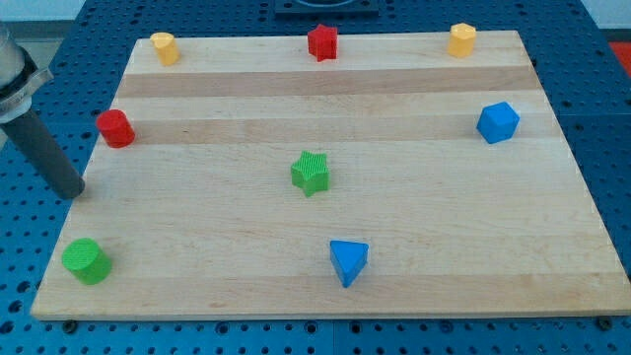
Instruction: Slightly push the red circle upwards
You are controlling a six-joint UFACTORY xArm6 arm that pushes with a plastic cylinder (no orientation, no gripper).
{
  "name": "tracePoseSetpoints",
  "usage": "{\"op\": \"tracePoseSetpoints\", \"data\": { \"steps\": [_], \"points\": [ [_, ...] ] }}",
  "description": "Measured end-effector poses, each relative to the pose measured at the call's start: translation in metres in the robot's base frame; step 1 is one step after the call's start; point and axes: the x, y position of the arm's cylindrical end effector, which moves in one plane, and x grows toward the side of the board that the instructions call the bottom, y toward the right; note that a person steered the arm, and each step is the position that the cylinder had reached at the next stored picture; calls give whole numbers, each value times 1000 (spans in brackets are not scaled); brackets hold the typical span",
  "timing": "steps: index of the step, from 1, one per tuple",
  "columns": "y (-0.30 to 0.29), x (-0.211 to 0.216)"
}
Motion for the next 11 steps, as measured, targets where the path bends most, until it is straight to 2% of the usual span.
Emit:
{"op": "tracePoseSetpoints", "data": {
  "steps": [3, 5, 6, 7, 8, 10, 11],
  "points": [
    [-1, -35],
    [-1, -44],
    [0, -80],
    [0, -156],
    [0, -177],
    [0, -151],
    [0, -124]
  ]
}}
